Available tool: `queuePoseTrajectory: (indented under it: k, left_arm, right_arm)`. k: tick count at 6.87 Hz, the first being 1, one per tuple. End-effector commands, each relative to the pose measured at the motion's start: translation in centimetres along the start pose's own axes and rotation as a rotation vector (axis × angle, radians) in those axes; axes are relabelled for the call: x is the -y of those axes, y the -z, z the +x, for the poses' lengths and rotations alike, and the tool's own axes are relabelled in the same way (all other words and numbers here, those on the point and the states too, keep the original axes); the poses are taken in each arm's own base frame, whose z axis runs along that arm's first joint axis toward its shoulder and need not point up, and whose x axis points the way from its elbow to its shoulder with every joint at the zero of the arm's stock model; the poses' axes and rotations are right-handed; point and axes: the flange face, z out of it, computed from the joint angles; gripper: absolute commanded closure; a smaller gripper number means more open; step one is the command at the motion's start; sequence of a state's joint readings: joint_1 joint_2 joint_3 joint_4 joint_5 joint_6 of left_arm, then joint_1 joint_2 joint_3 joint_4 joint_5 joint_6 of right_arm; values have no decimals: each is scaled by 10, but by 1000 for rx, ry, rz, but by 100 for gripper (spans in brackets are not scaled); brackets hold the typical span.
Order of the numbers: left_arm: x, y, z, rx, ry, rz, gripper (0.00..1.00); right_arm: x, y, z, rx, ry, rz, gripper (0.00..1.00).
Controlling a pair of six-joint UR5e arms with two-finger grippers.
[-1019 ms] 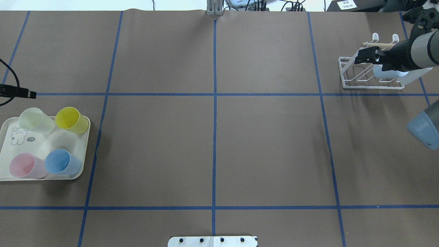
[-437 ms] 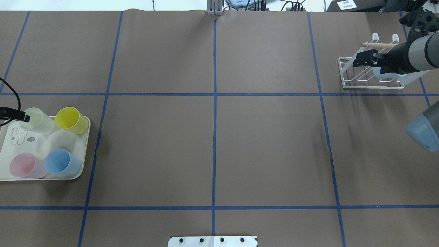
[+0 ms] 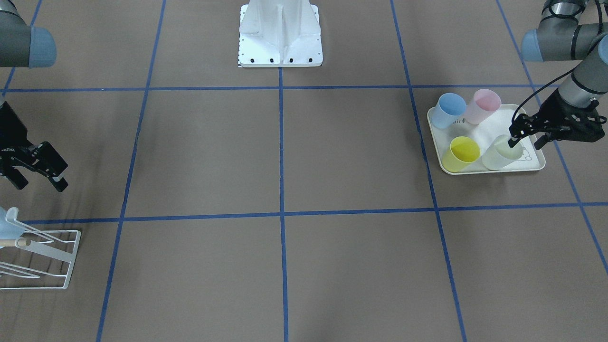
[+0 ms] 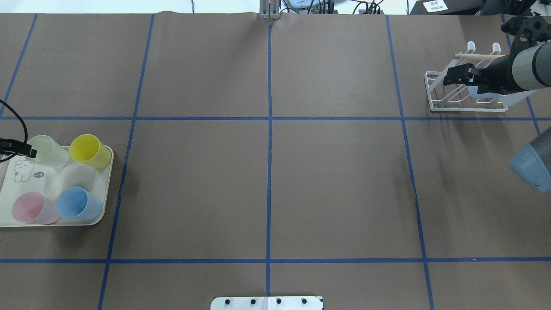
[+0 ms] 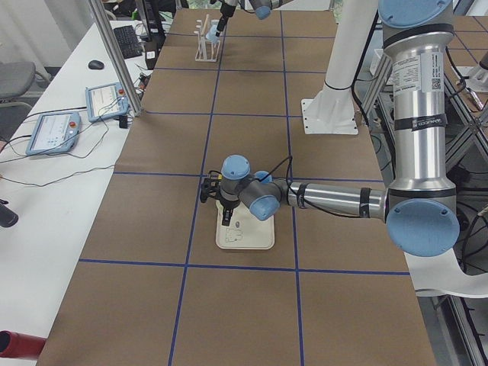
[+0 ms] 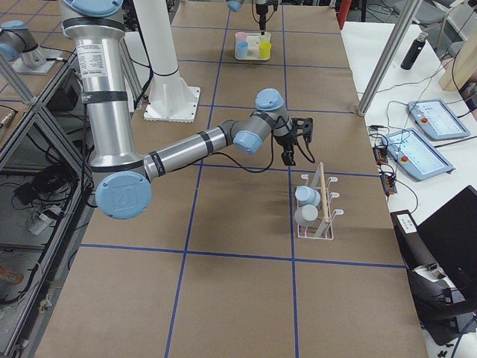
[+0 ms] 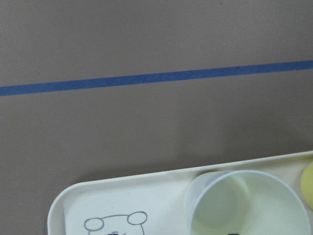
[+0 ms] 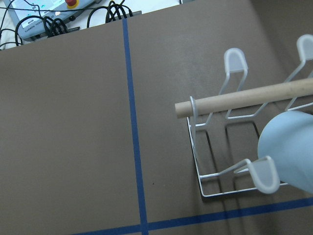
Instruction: Transfer IKEA cup to right arm and place on rack
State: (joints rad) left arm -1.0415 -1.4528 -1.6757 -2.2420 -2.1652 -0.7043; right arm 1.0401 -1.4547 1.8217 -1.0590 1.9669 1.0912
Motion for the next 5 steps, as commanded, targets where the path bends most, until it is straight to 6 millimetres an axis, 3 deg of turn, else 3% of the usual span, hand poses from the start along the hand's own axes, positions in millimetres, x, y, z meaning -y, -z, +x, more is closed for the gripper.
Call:
queuePoseTrajectory:
  k: [1,3,4,5]
  left_arm:
    - [0,-1,5,-8,3,-9,99]
    - [-2,-2,9,-39,9,-41,100]
    - [-3,8,13,-79,11,-55,100]
    - [2,42,-12,-75,62,6,100]
  right_arm:
    - [0,-1,1,-2,-1,1,0]
    - [0,-1,-2,1,1,1,0]
    - [0,-1,-2,-1,2,6,0]
    - [0,0,-4,0,4,7,0]
